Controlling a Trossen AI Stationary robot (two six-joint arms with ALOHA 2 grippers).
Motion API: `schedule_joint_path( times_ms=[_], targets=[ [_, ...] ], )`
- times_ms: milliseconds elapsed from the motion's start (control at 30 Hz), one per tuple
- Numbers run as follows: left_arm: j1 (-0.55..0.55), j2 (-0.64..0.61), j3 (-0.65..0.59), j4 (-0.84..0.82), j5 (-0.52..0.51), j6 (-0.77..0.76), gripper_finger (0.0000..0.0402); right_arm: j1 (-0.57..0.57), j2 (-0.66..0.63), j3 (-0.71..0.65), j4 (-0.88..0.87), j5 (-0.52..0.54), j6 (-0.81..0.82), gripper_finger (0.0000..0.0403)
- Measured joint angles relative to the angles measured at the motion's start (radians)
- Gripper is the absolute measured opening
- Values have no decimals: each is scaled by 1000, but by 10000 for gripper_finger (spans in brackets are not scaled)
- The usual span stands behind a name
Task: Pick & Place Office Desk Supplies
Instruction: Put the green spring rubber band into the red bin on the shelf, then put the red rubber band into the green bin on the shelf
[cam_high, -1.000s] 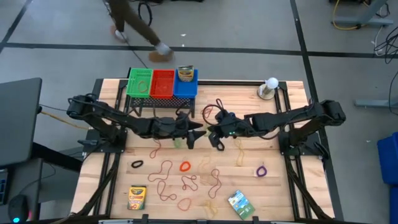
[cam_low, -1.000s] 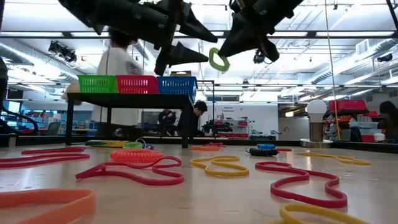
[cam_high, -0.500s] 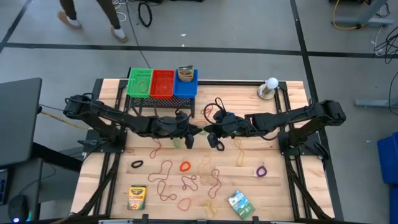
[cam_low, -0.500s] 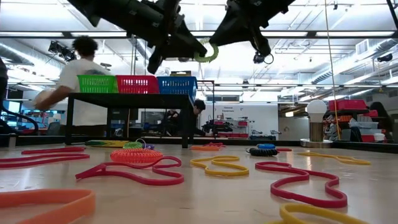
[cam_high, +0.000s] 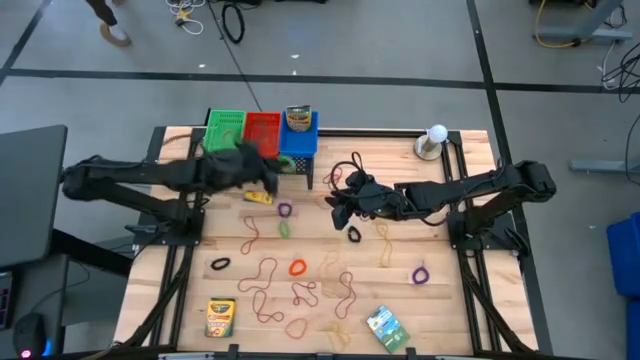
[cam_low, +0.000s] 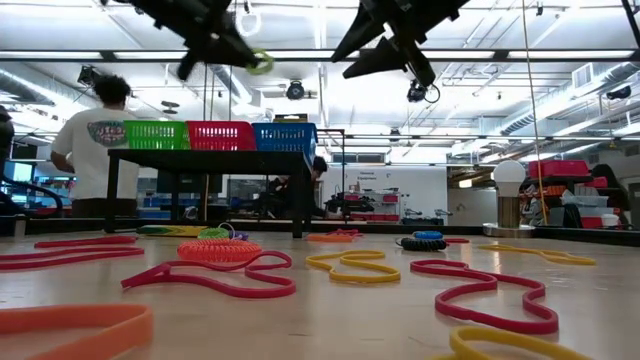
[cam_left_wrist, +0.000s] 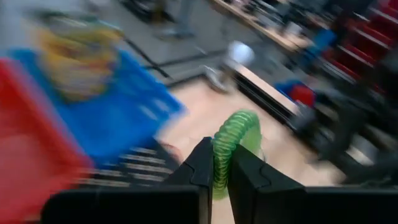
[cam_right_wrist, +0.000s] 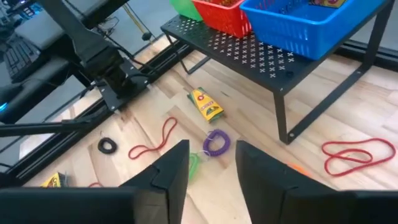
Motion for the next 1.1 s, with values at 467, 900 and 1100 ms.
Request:
schedule_joint_path(
  times_ms=[467, 900, 1100],
  targets=[
    [571, 20, -1, -154, 364, 105, 58, -1, 0, 0, 1, -14, -36, 22],
    [610, 77, 129, -264, 424, 296, 177, -1, 0, 0, 0, -14, -43, 20],
    [540, 22, 238, -354, 450, 321, 150, 1, 0, 0, -62, -62, -90, 20]
  ],
)
